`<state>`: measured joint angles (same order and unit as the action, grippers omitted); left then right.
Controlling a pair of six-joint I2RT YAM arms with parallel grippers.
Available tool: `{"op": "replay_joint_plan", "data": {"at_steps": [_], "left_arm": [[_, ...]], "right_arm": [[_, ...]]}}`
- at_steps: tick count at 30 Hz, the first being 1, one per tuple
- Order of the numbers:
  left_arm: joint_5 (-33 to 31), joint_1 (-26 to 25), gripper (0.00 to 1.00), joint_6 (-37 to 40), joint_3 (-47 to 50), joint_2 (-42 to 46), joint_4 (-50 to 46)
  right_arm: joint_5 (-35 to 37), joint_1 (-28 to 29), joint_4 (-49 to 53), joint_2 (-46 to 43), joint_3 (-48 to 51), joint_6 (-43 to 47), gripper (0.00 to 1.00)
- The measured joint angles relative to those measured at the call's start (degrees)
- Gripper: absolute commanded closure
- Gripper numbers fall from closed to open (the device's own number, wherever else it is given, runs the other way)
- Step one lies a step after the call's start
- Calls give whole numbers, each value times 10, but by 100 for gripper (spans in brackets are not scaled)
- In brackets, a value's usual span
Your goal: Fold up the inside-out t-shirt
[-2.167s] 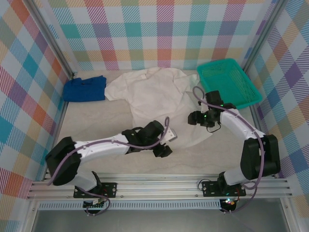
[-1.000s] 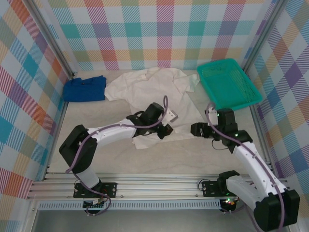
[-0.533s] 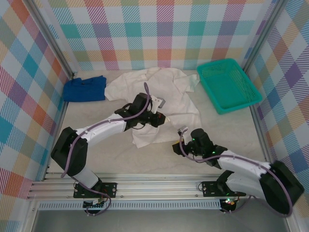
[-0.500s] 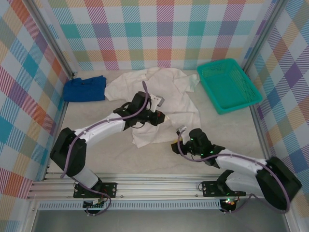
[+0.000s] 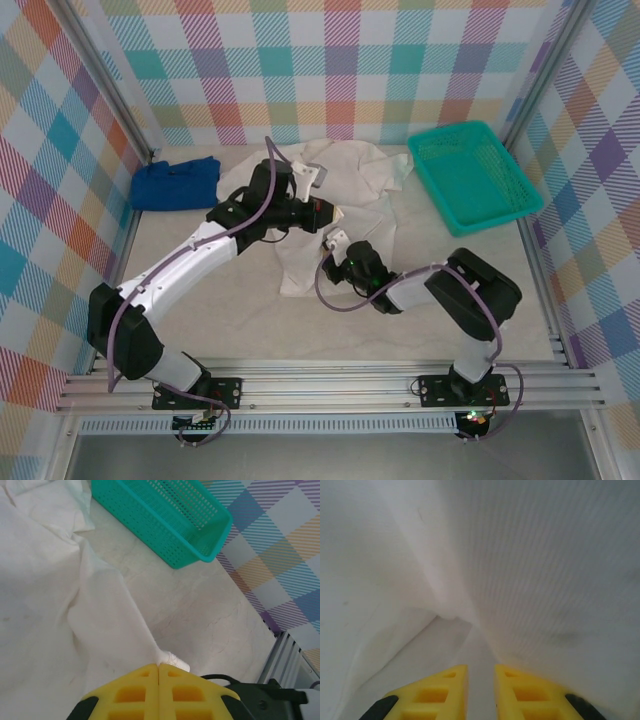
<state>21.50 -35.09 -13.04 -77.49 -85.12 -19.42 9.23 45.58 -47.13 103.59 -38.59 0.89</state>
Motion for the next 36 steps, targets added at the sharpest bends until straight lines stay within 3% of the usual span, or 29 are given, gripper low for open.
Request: {"op": "replay_joint_plan", "data": {"at_steps": [14, 17, 23, 28, 31, 36], "left_arm": [[34, 4, 100, -9, -27, 62, 1], [34, 4, 100, -6, -35, 75, 1], [36, 4, 100, 7, -36, 92, 1], [42, 4, 100, 13, -35, 92, 1], [47, 4, 100, 10, -35, 92, 5], [57, -2, 100, -5, -66, 78, 20]], "right_arm": [[120, -17, 87, 50, -107, -22, 85], [89, -36, 86, 45, -96, -39, 85], [-55, -96, 75, 19, -71, -78, 85], [-141, -112, 61, 10, -73, -106, 83], [-149, -108, 85, 10, -87, -112, 83], [-85, -71, 158, 27, -160, -103, 81]]}}
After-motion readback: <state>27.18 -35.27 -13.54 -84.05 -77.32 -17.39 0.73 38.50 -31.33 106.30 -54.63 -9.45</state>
